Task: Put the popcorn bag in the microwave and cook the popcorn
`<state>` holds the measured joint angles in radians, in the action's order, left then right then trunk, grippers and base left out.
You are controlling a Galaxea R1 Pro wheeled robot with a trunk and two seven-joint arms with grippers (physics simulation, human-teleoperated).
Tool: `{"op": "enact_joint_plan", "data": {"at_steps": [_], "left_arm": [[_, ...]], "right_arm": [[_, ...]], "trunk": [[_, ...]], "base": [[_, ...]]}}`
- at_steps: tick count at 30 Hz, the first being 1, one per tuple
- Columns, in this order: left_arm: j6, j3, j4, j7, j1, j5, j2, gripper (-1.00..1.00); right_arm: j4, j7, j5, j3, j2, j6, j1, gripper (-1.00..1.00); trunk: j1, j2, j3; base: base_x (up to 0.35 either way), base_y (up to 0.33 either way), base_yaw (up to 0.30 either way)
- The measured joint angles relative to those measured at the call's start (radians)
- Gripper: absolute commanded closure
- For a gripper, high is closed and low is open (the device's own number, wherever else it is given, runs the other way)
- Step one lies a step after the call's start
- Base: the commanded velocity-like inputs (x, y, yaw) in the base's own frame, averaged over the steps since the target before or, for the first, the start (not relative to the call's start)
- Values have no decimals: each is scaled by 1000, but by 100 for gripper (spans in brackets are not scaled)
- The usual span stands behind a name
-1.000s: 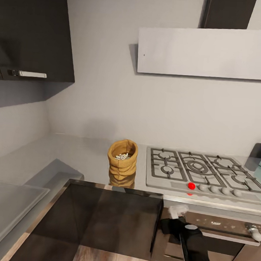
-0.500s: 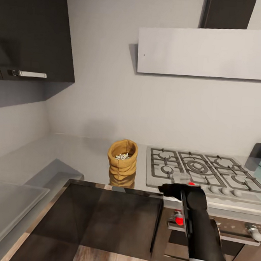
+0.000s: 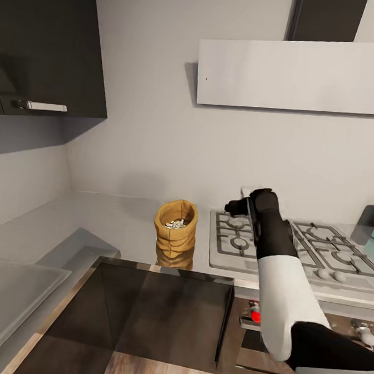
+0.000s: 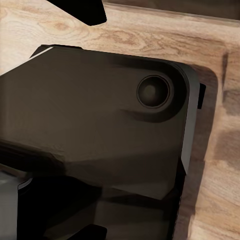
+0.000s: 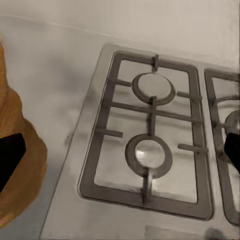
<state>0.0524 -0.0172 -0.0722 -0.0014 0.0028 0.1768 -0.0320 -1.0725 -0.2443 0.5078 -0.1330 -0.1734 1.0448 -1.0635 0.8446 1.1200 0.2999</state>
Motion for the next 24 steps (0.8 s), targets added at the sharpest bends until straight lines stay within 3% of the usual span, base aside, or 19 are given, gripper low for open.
{"op": "enact_joint_plan", "data": {"at_steps": [3, 5, 7, 10, 12, 24], "left_arm": [[0, -1, 0, 0, 0, 1, 0, -100], [0, -1, 0, 0, 0, 2, 0, -100], [0, -1, 0, 0, 0, 3, 0, -100], [0, -1, 0, 0, 0, 3, 0, -100], [0, -1, 0, 0, 0, 3, 0, -100], [0, -1, 0, 0, 0, 3, 0, -100]], "right_arm": [[113, 75, -2, -3, 0, 0, -96, -100], [129, 92, -1, -4, 0, 0, -117, -100], [132, 97, -1, -10, 0, 0, -123, -100], [133, 99, 1, -76, 0, 0, -127, -100], [132, 99, 0, -91, 0, 0, -127, -100], [131, 99, -1, -100, 0, 0, -128, -100]], "trunk": [[0, 0, 0], [0, 0, 0], [0, 0, 0], [0, 0, 0], [0, 0, 0], [0, 0, 0]], "base": [[0, 0, 0], [0, 0, 0], [0, 0, 0], [0, 0, 0], [0, 0, 0], [0, 0, 0]]}}
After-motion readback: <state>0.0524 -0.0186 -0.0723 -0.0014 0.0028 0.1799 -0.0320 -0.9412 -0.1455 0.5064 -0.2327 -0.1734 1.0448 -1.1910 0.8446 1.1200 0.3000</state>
